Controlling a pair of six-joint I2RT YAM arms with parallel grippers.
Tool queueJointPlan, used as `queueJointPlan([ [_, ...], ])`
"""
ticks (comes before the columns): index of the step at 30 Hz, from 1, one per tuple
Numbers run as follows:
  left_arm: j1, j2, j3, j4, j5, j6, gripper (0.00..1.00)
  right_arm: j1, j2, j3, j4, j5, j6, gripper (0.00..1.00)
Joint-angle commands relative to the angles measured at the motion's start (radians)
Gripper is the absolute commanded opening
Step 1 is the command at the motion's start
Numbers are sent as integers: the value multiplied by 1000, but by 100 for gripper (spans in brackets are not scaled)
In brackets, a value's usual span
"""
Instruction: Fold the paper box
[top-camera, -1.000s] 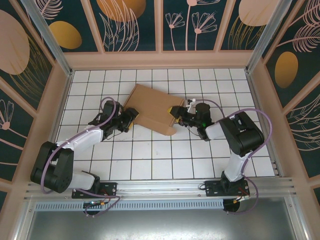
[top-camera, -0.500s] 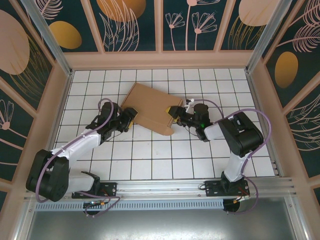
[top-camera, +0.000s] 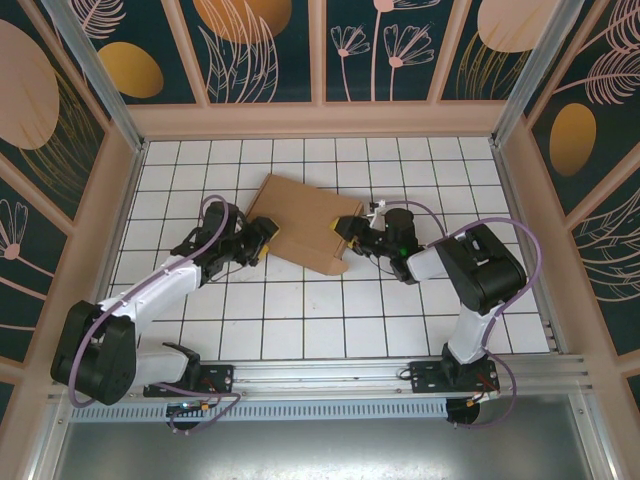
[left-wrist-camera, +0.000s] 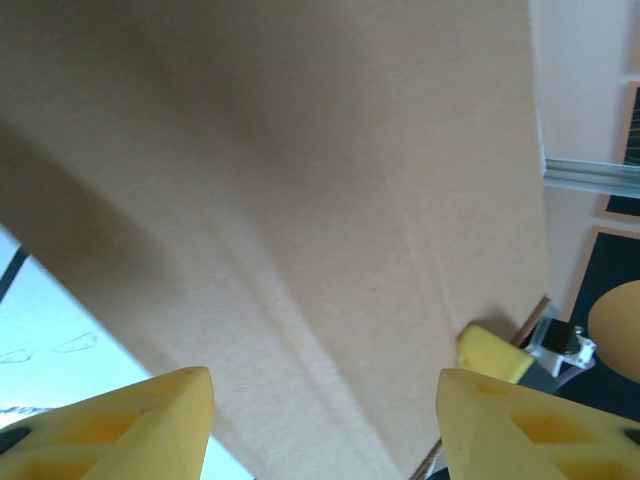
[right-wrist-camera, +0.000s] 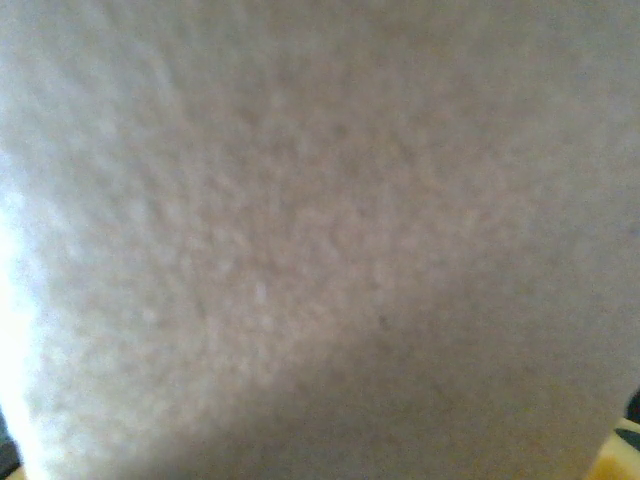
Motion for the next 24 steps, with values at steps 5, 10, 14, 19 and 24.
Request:
queueJointPlan([
  [5, -6, 77, 24, 35, 19, -15, 60, 19, -6, 24, 37, -2, 16, 28],
  [10, -6, 86, 0, 58, 19, -21, 60, 23, -27, 20, 45, 6, 37, 28],
  [14, -6, 102, -16, 87, 11, -25, 60, 33, -29, 18, 94, -3, 88, 27],
  [19, -6, 136, 10, 96, -10, 3, 60, 52, -26, 18, 190, -24, 193, 28],
  [24, -6, 129, 25, 125, -68, 32, 61, 68, -21, 20, 304, -53, 331, 27],
])
